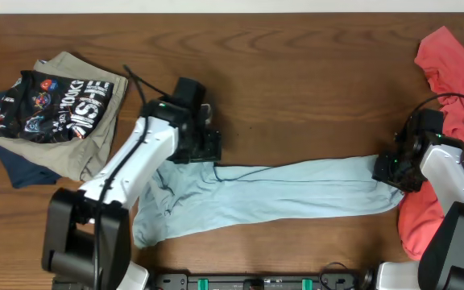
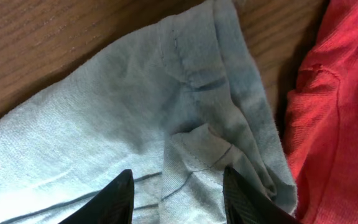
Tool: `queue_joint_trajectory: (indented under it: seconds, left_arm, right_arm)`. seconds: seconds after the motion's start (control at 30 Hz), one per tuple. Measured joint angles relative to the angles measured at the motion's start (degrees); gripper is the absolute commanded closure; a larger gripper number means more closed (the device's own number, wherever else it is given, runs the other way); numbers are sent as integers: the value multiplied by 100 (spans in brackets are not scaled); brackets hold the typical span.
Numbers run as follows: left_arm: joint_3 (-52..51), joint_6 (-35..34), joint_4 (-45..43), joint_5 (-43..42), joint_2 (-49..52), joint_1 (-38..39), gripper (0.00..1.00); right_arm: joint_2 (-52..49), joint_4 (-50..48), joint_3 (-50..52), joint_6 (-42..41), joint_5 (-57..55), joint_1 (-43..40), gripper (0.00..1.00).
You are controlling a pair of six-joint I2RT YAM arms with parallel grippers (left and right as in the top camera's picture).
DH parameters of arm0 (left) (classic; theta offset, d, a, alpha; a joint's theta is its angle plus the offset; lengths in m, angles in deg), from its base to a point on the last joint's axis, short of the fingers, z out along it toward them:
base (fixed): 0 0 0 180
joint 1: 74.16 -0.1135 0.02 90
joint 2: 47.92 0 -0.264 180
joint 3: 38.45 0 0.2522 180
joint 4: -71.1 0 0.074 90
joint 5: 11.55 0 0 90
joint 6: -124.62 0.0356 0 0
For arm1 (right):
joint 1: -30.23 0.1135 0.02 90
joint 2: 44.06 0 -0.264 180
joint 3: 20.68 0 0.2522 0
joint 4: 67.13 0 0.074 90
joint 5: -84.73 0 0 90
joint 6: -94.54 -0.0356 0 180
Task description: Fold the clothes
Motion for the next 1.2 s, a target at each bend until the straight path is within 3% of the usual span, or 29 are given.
queue_joint_trajectory:
  seconds: [0.1,0.17,0.33,0.37,0.53,0.83,1.13,1.17,1.2]
  left_arm:
    - [0,0,-31,98,275,136,36]
    - [-7,-22,-57,208,487,173,45]
    - [-31,-37,-96,605,708,166,92]
    - [-31,-22,-92,686,706,166,94]
    - [44,0,293,885,693,166,94]
    - [245,-654,2131,817,-299,254,94]
    - [299,-1419,2485,520,-1368,1659,94]
    - [297,-1504,2452,520,-1370,1784,93]
    - [284,-1611,2369,520,-1368,1930,78]
  right_arm:
    - [0,0,0,0,0,0,55]
    - [0,0,0,0,0,0,55]
    - [0,0,2,0,0,0,54]
    - [0,0,2,0,0,0,54]
    - [0,0,2,-2,0,0,54]
    - [0,-2,4,-2,-4,0,53]
    - [0,-2,4,-2,-17,0,53]
    - [0,-2,4,-2,-17,0,53]
    - [0,-2,4,-2,-17,0,53]
